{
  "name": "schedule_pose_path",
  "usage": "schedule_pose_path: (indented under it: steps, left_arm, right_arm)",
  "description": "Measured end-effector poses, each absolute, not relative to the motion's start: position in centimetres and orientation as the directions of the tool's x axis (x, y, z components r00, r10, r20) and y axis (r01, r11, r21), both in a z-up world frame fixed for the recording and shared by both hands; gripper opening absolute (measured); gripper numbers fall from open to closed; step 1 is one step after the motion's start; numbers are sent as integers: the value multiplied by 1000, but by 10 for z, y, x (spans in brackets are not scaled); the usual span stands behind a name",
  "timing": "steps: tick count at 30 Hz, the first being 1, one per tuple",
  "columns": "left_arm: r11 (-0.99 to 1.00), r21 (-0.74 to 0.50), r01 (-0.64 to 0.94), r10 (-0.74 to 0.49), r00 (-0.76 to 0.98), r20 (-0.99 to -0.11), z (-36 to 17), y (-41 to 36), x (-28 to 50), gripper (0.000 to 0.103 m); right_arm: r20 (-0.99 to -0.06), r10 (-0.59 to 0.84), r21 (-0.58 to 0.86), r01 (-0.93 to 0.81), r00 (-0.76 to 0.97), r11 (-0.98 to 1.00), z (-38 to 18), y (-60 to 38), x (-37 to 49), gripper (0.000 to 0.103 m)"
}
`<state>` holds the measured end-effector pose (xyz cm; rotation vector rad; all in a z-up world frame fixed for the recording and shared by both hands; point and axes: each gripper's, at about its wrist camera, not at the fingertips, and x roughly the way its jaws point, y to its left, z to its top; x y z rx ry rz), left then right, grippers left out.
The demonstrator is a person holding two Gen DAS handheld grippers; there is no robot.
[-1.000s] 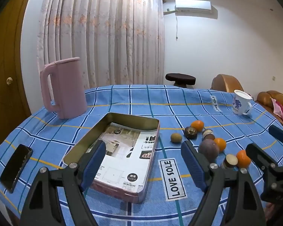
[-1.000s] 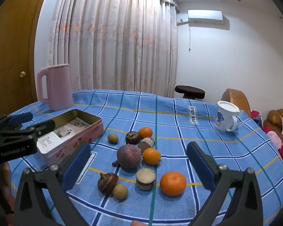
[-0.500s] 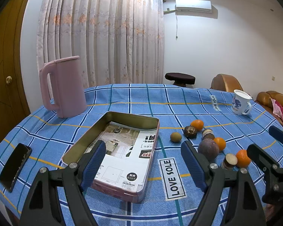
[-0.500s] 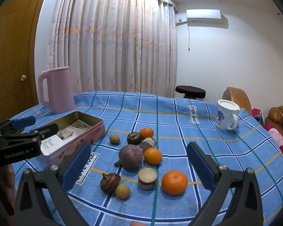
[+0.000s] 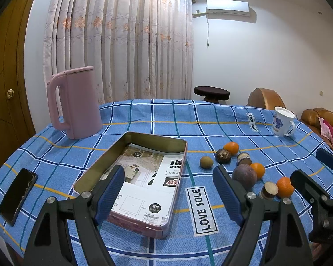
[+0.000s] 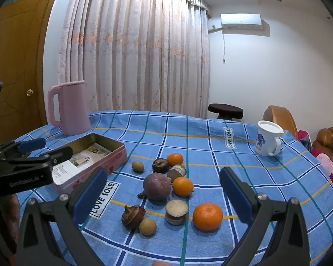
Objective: Organize fruits
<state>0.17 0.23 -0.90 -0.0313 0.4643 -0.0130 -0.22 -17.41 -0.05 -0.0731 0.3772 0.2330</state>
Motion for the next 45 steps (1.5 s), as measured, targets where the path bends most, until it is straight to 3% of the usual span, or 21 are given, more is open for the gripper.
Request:
schedule_pose_path:
  steps: [31, 45]
  left_arm:
    - [999, -41, 7, -25, 890, -456, -12, 1, -3, 83]
    - [975, -71, 212, -216, 813, -541, -43, -53, 11, 83]
  right_arm:
    - [-384, 213, -31, -243, 898, 970, -9, -172, -5, 103]
    - [-486, 107, -12, -129, 867, 992, -52, -225, -5, 93]
